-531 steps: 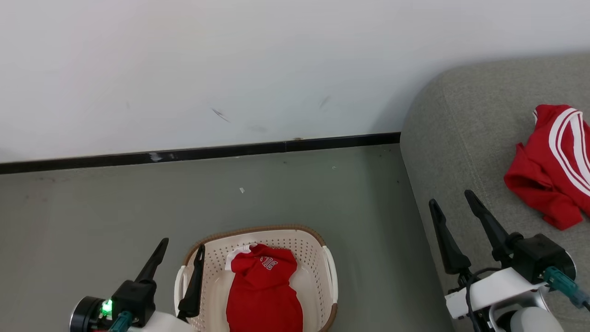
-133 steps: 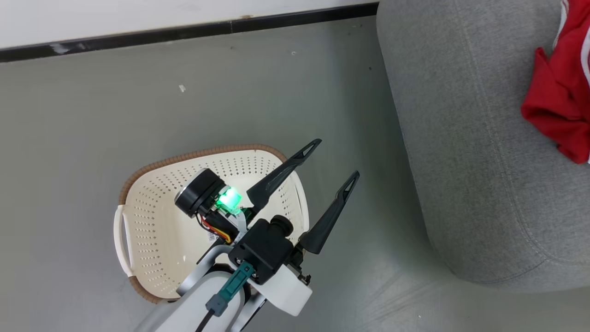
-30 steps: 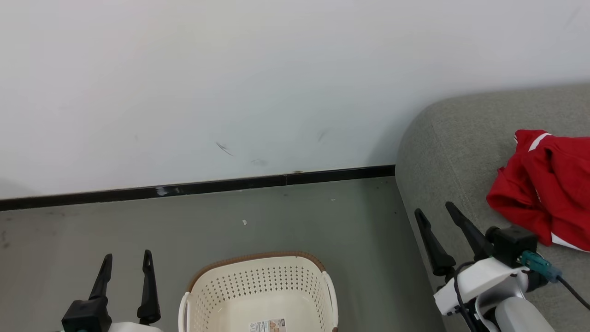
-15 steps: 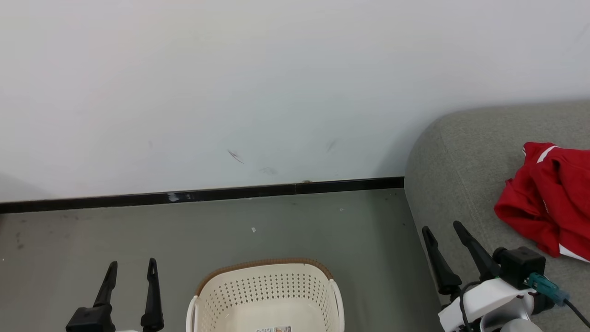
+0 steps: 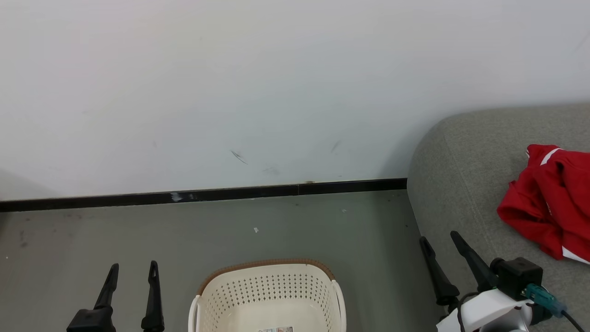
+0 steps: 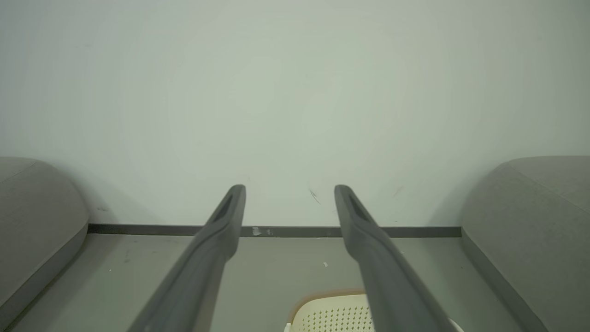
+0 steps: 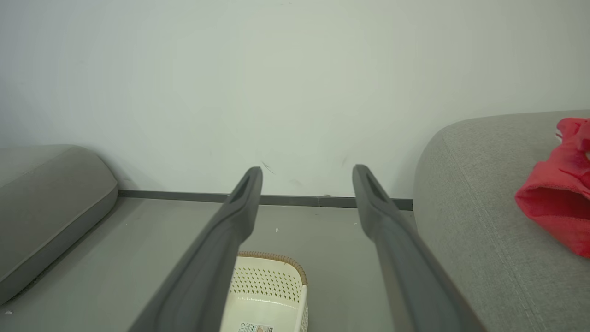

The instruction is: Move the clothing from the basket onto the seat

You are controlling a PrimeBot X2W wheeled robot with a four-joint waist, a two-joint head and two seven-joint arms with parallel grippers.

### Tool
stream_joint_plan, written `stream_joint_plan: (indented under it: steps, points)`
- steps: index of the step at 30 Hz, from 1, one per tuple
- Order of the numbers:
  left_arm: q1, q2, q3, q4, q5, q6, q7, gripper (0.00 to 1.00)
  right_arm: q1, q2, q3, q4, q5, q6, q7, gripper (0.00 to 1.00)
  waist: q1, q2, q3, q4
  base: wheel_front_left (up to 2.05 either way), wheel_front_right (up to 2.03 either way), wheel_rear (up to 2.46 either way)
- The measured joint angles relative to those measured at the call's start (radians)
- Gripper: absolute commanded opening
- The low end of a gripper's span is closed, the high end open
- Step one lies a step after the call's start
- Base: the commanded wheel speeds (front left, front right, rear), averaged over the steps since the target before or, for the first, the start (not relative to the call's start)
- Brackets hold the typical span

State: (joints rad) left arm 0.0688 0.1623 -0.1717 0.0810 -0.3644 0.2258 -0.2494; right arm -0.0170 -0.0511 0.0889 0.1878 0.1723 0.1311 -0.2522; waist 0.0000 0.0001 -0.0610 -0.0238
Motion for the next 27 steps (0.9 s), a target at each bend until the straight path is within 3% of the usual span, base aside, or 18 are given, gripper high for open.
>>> stream_joint_plan:
  steps: [23, 24, 27]
  points:
    - [0.000, 0.003, -0.001, 0.000, 0.005, -0.001, 0.000, 1.00, 0.034, 0.007, 0.002, -0.024, -0.007, 0.000, 0.000, 1.00, 0.0000, 0.0000, -0.006, 0.002, 0.00, 0.00, 0.00]
    - [0.000, 0.002, -0.001, 0.002, 0.005, -0.001, 0.000, 0.00, 0.035, 0.007, 0.003, -0.022, -0.007, 0.000, 0.000, 0.00, 0.0000, 0.0000, -0.006, 0.002, 0.00, 0.00, 0.00]
    - [0.010, -0.019, -0.010, 0.036, 0.003, 0.000, 0.002, 0.00, 0.053, 0.014, 0.006, 0.008, -0.007, 0.000, 0.002, 0.00, 0.0000, 0.0000, -0.006, 0.002, 0.00, 0.00, 0.00]
